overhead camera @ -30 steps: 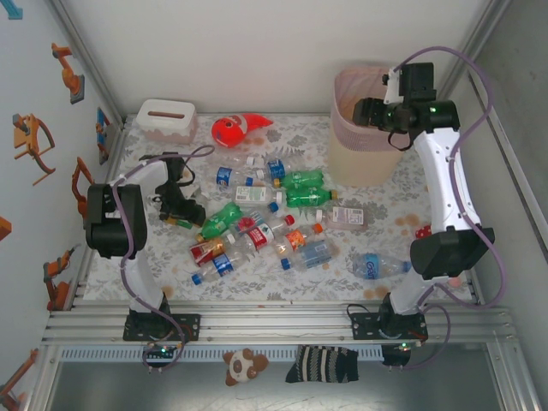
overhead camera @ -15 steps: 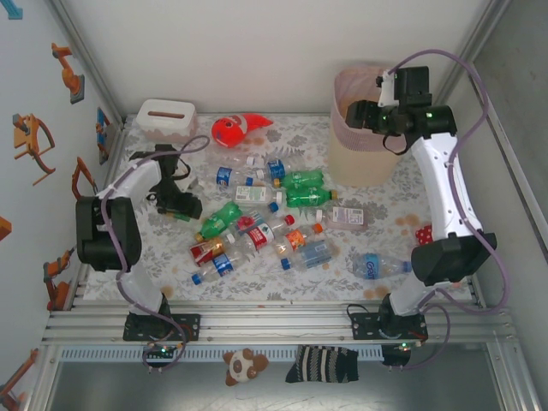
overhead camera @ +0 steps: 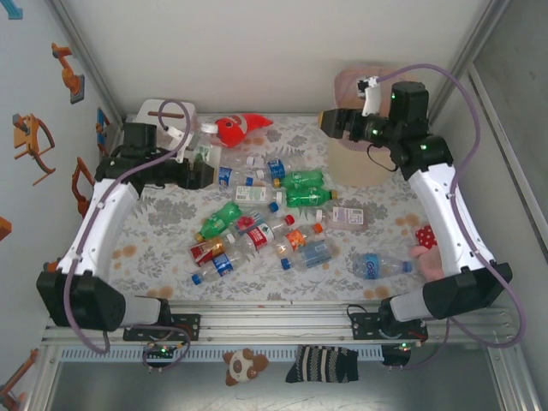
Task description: Put the plastic bottles in the bin
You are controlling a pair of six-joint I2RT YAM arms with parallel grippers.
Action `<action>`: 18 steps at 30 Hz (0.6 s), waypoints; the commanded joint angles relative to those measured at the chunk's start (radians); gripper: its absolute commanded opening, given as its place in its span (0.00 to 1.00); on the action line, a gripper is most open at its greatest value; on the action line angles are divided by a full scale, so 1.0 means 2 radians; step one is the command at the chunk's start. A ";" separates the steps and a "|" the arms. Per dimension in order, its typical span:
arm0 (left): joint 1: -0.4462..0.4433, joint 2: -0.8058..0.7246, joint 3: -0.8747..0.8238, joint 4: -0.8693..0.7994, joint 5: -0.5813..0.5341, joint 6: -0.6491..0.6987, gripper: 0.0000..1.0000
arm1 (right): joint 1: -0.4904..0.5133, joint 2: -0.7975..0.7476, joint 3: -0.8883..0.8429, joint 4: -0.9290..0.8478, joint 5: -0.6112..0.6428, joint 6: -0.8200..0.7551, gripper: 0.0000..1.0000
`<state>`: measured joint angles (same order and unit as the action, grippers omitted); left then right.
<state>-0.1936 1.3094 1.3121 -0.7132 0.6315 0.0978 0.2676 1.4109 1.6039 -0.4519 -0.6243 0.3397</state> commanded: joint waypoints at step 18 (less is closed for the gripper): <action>-0.160 -0.065 -0.028 0.419 0.255 -0.157 0.58 | 0.157 -0.043 0.008 0.175 -0.201 -0.083 0.88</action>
<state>-0.4908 1.2034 1.2175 0.0475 1.0500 -0.2138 0.5644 1.3350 1.5810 -0.1177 -0.9951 0.2310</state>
